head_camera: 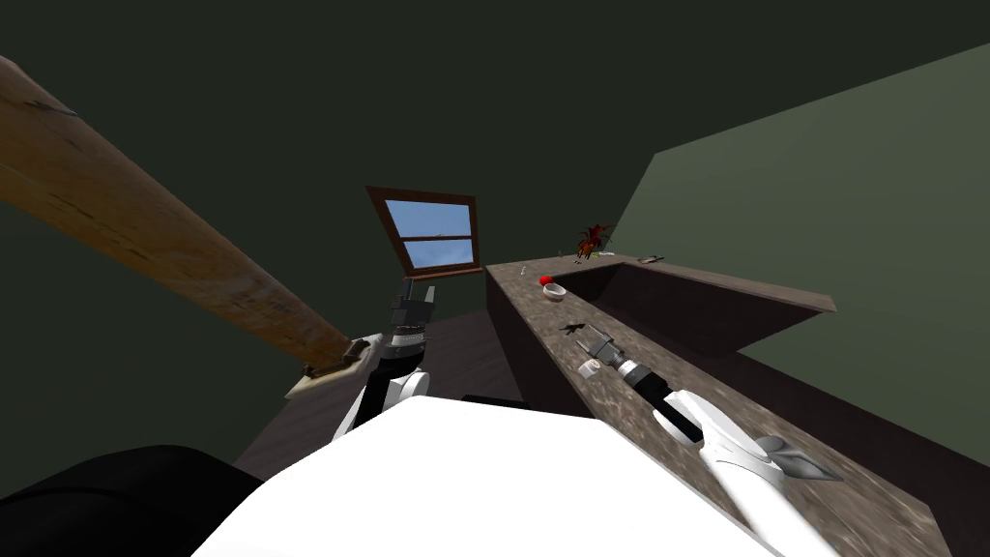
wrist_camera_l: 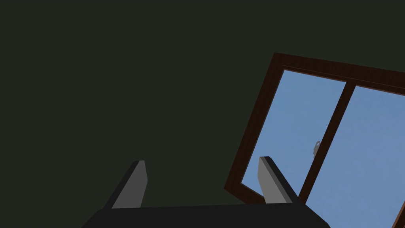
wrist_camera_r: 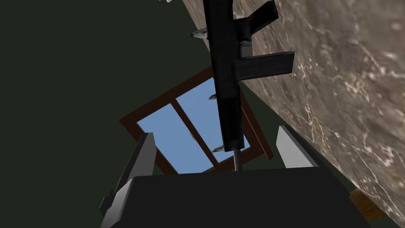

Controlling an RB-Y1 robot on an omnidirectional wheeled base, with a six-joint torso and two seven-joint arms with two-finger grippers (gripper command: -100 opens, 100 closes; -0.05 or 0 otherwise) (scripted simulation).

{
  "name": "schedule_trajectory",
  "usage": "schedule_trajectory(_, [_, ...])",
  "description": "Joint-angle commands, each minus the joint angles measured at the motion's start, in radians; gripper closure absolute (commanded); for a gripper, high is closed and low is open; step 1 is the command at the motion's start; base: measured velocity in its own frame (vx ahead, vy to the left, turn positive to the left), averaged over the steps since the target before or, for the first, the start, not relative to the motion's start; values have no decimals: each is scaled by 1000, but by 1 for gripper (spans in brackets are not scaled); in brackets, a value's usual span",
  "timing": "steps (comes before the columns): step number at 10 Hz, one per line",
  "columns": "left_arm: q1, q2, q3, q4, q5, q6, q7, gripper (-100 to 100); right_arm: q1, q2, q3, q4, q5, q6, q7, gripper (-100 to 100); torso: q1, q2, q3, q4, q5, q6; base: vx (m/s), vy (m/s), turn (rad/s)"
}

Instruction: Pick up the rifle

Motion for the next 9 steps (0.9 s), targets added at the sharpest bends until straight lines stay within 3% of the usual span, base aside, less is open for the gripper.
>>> schedule_trajectory(1, [0,0,0,0,0,0,0,0,-5,28,-20,22,-15,-14,34,-100,0,0,0,0,0,0,-14,-21,47])
schedule_trajectory(6, [0,0,0,0,0,0,0,0,-19,110,-71,91,-60,-54,127,-100,0,-1,-1,0,0,0,-2,-20,48])
schedule_trajectory(8, [0,0,0,0,0,0,0,0,-32,140,-74,124,-78,-68,155,-100,1,-2,-1,0,0,0,36,-1,85])
schedule_trajectory(9, [0,0,0,0,0,0,0,0,-28,129,-74,116,-72,-65,146,-100,1,-5,-2,-1,0,0,22,5,19])
